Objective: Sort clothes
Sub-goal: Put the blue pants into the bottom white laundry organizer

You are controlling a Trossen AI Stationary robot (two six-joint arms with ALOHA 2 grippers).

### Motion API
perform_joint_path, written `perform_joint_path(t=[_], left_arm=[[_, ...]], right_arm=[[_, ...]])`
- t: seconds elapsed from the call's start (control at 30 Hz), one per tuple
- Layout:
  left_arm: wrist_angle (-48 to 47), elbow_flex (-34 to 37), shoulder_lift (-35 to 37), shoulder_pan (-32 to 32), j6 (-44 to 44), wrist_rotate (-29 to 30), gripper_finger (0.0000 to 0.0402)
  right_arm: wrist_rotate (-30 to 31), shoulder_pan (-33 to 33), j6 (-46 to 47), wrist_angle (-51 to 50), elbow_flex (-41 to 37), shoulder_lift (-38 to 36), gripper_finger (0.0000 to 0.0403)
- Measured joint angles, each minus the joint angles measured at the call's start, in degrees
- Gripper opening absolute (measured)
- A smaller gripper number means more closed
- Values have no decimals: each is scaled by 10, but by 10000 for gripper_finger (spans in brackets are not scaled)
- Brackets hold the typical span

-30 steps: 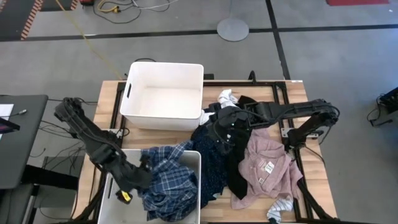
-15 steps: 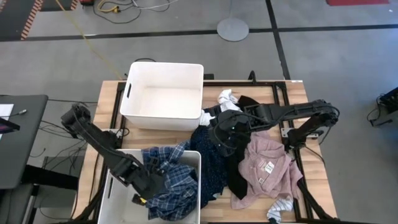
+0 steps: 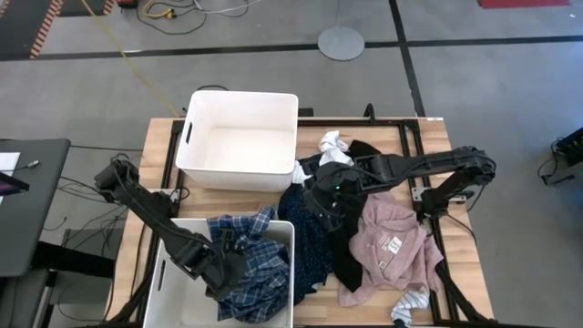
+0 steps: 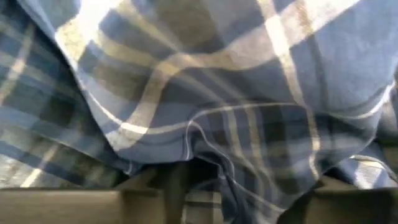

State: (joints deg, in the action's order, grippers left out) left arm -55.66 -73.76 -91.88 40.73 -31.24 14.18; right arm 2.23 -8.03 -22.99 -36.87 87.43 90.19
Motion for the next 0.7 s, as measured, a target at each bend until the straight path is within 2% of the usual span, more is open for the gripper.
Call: perform_joint_path(t=[0.13,0.23,0.5,0.7], left_arm=[[-9,-3,9,0,-8,-11,231],[-10,-22,33,0,-16,-13,248],[-17,-76,95,12,-18,-5,252],[-55,-97,131,17,-19,38,252]], right_arm=[[-15,0,-18,11,-19,1,194],[-16,0,-40,46,-39,0,194],[-31,23,-76,111,-46,0,194],[-113,58,-103,144,-45,11,194]])
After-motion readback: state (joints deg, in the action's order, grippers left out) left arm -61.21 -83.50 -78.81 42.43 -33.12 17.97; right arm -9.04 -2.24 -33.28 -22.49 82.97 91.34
